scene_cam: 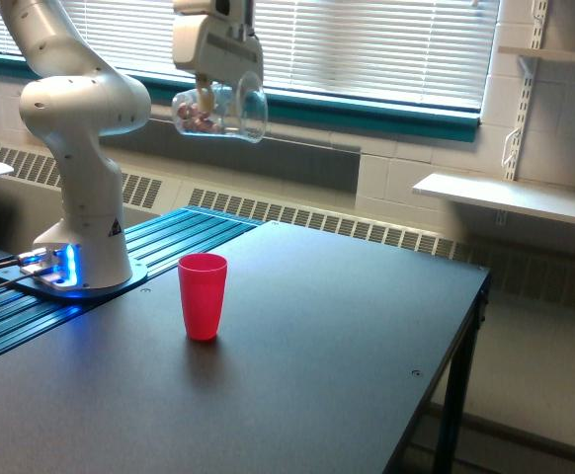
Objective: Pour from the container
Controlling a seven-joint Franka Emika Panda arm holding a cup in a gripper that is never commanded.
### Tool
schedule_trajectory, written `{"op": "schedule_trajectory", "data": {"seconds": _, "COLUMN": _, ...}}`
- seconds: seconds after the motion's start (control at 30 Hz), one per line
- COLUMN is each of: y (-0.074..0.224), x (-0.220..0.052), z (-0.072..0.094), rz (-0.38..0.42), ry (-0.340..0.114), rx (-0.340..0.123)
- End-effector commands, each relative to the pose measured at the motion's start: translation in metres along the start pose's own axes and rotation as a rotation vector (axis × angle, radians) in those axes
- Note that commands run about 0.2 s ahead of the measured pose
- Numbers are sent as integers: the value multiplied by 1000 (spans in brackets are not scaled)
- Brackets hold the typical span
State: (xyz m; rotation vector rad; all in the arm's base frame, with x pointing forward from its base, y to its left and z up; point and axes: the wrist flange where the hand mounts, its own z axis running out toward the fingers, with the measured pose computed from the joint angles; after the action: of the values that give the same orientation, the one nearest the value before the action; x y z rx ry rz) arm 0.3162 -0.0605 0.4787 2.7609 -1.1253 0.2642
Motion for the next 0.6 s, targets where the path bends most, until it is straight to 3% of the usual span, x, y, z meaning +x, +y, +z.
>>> {"op": "schedule_trajectory", "data": {"seconds": 0.03, "y": 8, "x": -14, "z": 3, "rz": -30, "ry": -52, "rx": -21}}
{"op": "schedule_trajectory", "data": {"seconds": 0.33, "y": 20, "x": -34, "z": 7, "rz": -57, "ry": -108, "rx": -51}}
{"op": "schedule_trajectory", "data": {"seconds": 0.6, "y": 36, "x": -41, "z": 27, "rz": -52, "ry": -148, "rx": -90}}
